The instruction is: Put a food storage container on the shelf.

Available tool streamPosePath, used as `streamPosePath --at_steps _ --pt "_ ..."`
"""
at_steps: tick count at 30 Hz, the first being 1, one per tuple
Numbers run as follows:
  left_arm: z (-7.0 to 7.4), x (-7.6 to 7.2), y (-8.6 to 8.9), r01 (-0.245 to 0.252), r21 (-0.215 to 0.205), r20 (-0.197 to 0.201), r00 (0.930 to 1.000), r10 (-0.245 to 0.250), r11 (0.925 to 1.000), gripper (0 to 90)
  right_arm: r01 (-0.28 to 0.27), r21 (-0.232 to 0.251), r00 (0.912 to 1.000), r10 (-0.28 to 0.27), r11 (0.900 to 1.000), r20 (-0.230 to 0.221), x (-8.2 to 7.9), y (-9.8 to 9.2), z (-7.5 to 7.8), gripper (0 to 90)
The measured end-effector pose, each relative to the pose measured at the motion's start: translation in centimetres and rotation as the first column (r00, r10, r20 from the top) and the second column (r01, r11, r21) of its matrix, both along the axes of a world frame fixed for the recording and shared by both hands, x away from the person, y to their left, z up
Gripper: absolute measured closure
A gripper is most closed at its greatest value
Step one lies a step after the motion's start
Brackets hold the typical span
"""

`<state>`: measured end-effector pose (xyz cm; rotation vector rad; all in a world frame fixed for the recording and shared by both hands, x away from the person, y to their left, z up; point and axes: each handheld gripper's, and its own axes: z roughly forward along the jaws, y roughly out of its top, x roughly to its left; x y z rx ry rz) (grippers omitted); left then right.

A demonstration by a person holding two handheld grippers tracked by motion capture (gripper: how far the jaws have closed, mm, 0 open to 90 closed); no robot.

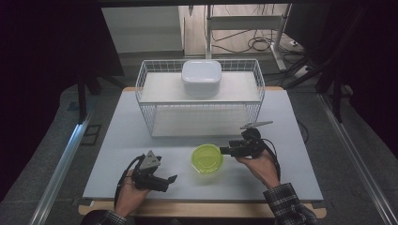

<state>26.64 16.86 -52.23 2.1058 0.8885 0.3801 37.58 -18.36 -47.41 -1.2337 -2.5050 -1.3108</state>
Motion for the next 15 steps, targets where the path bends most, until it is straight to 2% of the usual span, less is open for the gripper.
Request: streamPosePath --at_steps 6,13,15 --pt "0.0 0.0 0.0 0.003 0.001 -0.001 1.0000 -0.003 1.0000 7.0 -0.011 0.042 0.9949 0.015 0.999 -0.100 1.3 1.0 -1.2 50.4" --pt "0.0 0.0 -0.1 0.010 0.005 0.000 1.0000 -0.010 0.9999 7.0 -0.007 0.074 0.9830 0.020 0.997 -0.182 1.9 1.3 -2.1 62.4" --pt "-0.1 -0.1 -0.2 0.012 0.007 -0.001 0.9999 -0.012 0.9999 7.0 -0.001 0.091 0.9771 0.020 0.996 -0.212 2.0 1.2 -2.2 67.4"
